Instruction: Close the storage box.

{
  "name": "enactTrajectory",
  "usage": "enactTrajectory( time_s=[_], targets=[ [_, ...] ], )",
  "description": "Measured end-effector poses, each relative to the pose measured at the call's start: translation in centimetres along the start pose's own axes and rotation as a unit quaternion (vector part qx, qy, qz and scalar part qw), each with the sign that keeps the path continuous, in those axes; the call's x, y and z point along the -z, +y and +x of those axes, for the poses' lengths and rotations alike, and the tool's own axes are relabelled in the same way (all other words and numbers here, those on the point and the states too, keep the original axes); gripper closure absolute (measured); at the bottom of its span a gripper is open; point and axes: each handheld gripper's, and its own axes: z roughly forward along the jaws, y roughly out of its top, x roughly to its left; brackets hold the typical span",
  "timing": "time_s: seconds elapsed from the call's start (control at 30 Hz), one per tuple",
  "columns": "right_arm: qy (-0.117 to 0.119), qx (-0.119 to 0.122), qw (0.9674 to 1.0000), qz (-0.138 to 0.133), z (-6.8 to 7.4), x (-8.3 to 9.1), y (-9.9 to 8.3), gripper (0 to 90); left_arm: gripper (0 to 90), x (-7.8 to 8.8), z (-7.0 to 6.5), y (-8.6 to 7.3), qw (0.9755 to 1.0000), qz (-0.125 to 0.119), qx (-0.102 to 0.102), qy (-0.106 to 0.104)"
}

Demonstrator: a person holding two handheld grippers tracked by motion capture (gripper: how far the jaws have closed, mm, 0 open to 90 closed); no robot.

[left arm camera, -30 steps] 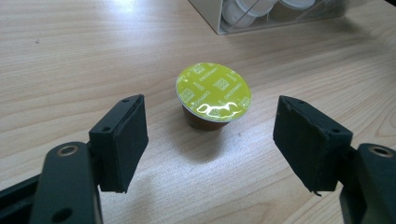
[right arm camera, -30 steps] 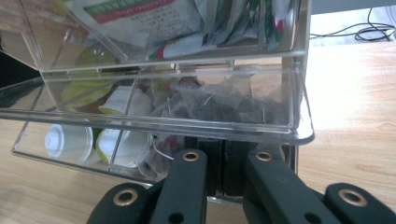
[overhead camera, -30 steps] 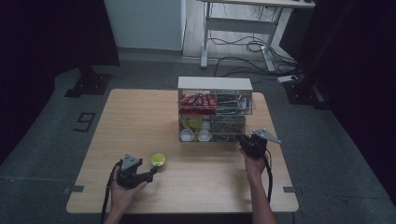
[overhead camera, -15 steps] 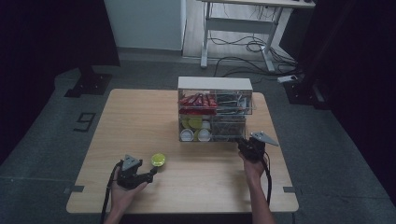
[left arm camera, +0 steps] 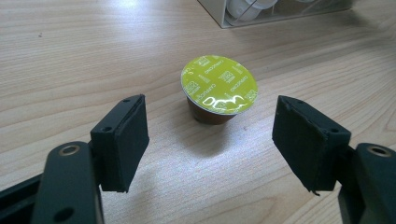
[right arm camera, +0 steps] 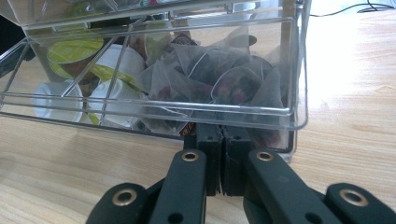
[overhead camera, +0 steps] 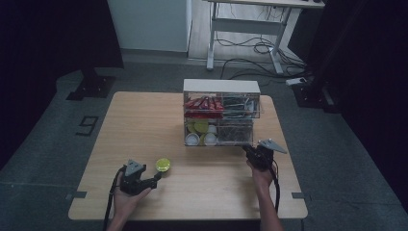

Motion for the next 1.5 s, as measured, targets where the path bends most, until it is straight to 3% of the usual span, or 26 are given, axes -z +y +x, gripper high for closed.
enactTrajectory(
  time_s=[0.8, 1.3, 1.5],
  targets=[
    [-0.01, -0.006, 0.9995, 0.029, -1.0, 0.7, -1.3, 86.3, 27.2, -0.5, -0.1, -0.2, 1.0, 0.009, -0.003, 0.0],
    [0.007, 0.002, 1.0, 0.005, 0.4, 2.4, -1.1, 84.4, 27.4, -0.3, -0.3, -0.2, 1.0, 0.007, -0.001, -0.004],
    [0.013, 0.016, 0.9998, 0.004, 0.3, 3.4, -2.6, 80.3, 27.5, -0.2, -0.3, -0.2, 0.9999, 0.007, -0.002, -0.013]
  ],
)
